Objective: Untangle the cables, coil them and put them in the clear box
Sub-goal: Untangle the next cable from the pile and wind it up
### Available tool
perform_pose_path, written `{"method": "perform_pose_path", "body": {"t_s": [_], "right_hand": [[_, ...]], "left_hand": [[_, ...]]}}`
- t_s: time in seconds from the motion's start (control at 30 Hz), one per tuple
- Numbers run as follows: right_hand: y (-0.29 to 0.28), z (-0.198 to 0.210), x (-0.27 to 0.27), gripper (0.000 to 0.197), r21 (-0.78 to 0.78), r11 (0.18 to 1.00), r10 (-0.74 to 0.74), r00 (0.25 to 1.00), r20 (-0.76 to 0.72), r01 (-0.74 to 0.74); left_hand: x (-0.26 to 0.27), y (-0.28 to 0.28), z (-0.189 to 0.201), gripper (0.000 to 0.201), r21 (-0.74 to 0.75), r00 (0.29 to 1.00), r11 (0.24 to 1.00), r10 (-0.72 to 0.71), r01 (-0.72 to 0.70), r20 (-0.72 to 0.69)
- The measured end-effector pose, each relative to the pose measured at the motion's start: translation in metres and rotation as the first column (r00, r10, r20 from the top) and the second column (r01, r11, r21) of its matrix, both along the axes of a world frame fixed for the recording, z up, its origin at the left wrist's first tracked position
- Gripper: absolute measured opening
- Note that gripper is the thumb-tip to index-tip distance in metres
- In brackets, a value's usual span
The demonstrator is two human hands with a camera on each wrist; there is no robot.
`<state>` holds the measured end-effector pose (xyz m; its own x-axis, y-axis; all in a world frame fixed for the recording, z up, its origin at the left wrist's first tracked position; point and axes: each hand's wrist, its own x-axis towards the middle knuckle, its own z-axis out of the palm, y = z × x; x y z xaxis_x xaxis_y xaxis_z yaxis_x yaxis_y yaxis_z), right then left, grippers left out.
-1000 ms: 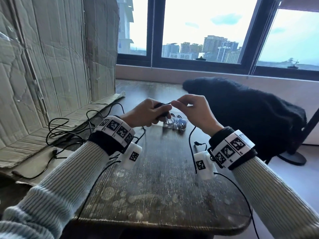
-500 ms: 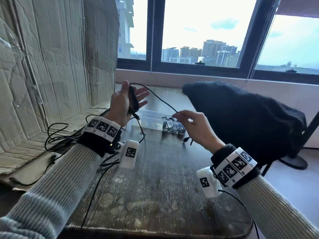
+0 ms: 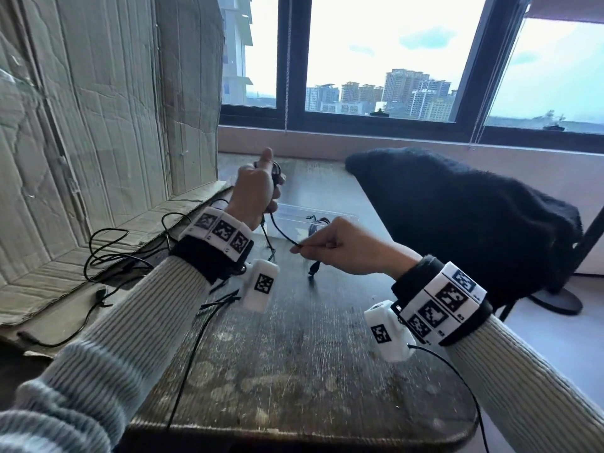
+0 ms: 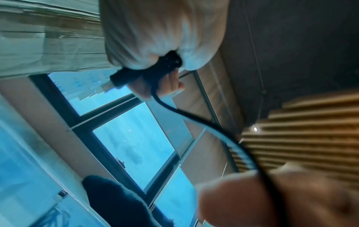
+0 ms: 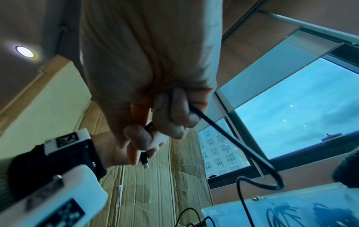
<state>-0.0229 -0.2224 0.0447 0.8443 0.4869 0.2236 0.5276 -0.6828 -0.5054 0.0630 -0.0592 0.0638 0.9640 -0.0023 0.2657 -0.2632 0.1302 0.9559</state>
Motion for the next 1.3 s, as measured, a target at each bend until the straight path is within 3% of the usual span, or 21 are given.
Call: {"method": "perform_pose_path", "body": {"t_s": [0.07,0.17,0.27,0.37,0.43,0.53,0.6,0.73,0.87,1.0,1.17,1.3], "right_hand": [[0.001,0.006,-0.002,0.019,-0.054,0.998,0.019,0.999,0.042,-0.017],[-0.006,0.015,0.005,0.014,-0.012,0.998,-0.06,0.985,0.164,0.062],[-0.011,0.025,0.008,0.015,0.047,0.99,-0.144,0.946,0.291,0.136],[-0.015,0.026,0.014,0.018,0.2,0.965,-0.221,0.941,0.257,0.172],[-0.02,0.023,0.021,0.018,0.348,0.917,-0.279,0.936,0.212,0.195],[-0.026,0.018,0.026,0.02,0.504,0.841,-0.287,0.952,0.104,0.198],[-0.029,0.016,0.024,0.016,0.559,0.806,-0.252,0.967,0.031,0.192],[-0.035,0.011,0.026,0.003,0.619,0.76,-0.227,0.973,-0.034,0.199],[-0.042,0.003,0.03,0.015,0.676,0.685,-0.326,0.944,-0.051,0.273],[-0.041,-0.011,0.028,0.017,0.64,0.724,-0.3,0.953,-0.04,0.255],[-0.029,-0.018,0.03,0.015,0.582,0.784,-0.279,0.96,0.019,0.216],[-0.013,-0.024,0.024,0.025,0.38,0.913,-0.19,0.979,0.07,0.15]], "left_hand": [[-0.001,-0.005,-0.005,0.04,0.236,0.999,0.972,-0.02,0.01,0.041],[-0.004,-0.008,-0.014,0.059,0.478,0.98,0.876,-0.149,0.068,0.134],[-0.013,-0.012,-0.019,0.093,0.592,0.95,0.788,-0.288,0.167,0.116],[-0.024,-0.017,-0.02,0.099,0.619,0.903,0.723,-0.426,0.308,0.049],[-0.028,-0.016,-0.021,0.093,0.612,0.872,0.695,-0.489,0.378,0.016],[-0.032,-0.015,-0.02,0.045,0.704,0.863,0.637,-0.5,0.313,0.069],[-0.031,-0.016,-0.021,0.026,0.636,0.872,0.699,-0.482,0.328,0.081],[-0.03,-0.02,-0.024,0.026,0.425,0.883,0.825,-0.455,0.372,0.111],[-0.023,-0.019,-0.016,0.028,0.07,0.956,0.957,-0.286,0.282,0.063],[-0.014,-0.015,-0.014,0.033,-0.079,0.97,0.97,-0.225,0.232,0.087],[-0.013,-0.018,-0.011,0.04,-0.313,0.967,0.917,-0.252,0.249,0.031],[-0.014,-0.022,-0.005,0.031,-0.47,0.96,0.852,-0.278,0.231,-0.031]]}}
